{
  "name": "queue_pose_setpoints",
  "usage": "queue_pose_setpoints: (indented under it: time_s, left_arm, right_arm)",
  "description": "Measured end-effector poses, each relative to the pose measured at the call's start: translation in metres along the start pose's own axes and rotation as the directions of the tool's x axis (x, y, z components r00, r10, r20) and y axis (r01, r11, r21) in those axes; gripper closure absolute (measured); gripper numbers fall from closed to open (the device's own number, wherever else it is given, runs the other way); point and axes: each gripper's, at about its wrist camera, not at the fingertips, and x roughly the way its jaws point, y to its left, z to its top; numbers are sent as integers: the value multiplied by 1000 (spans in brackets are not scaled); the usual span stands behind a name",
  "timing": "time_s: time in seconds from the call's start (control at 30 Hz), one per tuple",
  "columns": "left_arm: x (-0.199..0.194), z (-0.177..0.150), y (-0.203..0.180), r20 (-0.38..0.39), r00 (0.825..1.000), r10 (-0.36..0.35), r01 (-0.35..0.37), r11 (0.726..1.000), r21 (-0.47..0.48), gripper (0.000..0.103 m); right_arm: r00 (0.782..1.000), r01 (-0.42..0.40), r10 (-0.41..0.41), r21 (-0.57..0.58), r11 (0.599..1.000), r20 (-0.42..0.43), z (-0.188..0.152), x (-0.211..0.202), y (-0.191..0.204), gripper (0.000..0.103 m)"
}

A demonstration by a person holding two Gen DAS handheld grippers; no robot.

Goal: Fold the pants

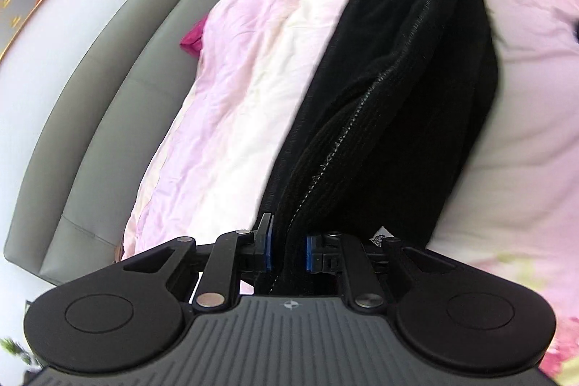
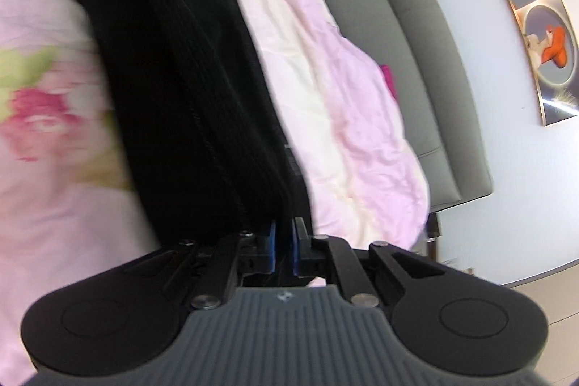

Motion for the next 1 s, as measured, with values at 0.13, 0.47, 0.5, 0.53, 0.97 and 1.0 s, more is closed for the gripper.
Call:
queue_pose_setpoints:
  time_s: [0.13,0.47,0.5,0.53,0.97,1.0]
  left_arm:
    - [39,4,36,-27,999,-26,25,998,-57,85]
    - [130,-9,40,-168,978,-126,113,990,-85,83]
    - [133,-10,40,-168,977,-131,117,989,-89,83]
    - [134,-11,42,-166,977,-135,121,988,-92,83]
    - [132,-9,46,-172,978,-113,104,993,-65,81]
    - [134,-8,46,-177,978,-114,104,993,-63,80]
  right_arm:
    - [999,29,-30,-22,999,-21,12,43,-41,103]
    - [963,-246,249,41,968,-103,35,150,-60,103]
    - [952,-279,282,40,959,-123,31,154,-53,103]
    - [941,-304,306,40,952,-143,23,162,-45,102]
    - [829,-520,511,23,854,-225,-6,216,-37,42]
    - [813,-542,533,32,840,-232,-5,221,-43,40]
